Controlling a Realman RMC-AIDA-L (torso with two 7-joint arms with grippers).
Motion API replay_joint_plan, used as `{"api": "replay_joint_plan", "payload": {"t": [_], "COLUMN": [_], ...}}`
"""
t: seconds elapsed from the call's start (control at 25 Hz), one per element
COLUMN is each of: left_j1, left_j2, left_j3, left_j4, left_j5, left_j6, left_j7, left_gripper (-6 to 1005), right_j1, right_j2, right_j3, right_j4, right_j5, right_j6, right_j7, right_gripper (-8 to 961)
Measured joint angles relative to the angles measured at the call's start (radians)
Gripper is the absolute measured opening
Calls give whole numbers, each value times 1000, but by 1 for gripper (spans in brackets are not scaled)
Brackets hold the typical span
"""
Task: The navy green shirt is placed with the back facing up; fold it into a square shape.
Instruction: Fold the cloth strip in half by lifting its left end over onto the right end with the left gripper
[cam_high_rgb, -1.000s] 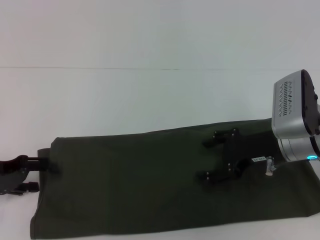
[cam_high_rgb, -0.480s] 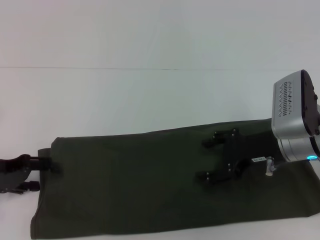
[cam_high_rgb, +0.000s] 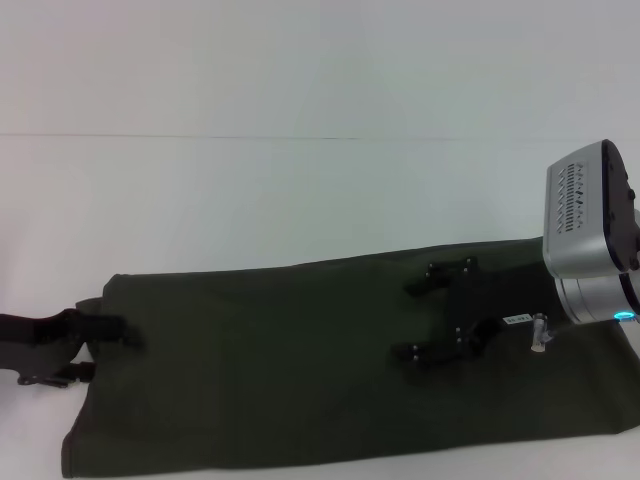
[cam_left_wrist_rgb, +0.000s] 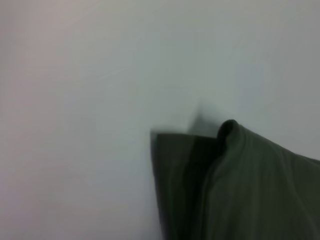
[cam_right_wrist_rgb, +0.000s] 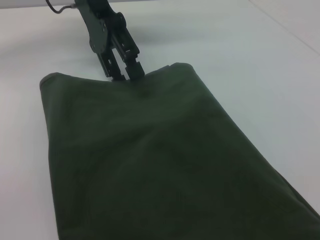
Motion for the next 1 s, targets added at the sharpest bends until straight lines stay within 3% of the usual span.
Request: {"api": "replay_joint_plan", "payload": {"t": [0.28, 0.88, 1.0], "left_j1": [-24, -35, -34], "left_j2": [-19, -27, -23], "left_j3": [4, 24, 37], "left_j4": [-2, 13, 13], "left_j5": [2, 7, 8], "left_j6": [-2, -4, -11], "left_j7": [3, 17, 13], "left_gripper": [767, 708, 643], "right_j1": [0, 1, -1], "right_j2": [0, -2, -2], "right_j3": [0, 6, 7], "right_j4": [0, -5, -12], "right_j5": [0, 0, 0], "right_j6": [-1, -2, -2], "right_j7": [0, 0, 1], "right_gripper": [897, 897, 897]}}
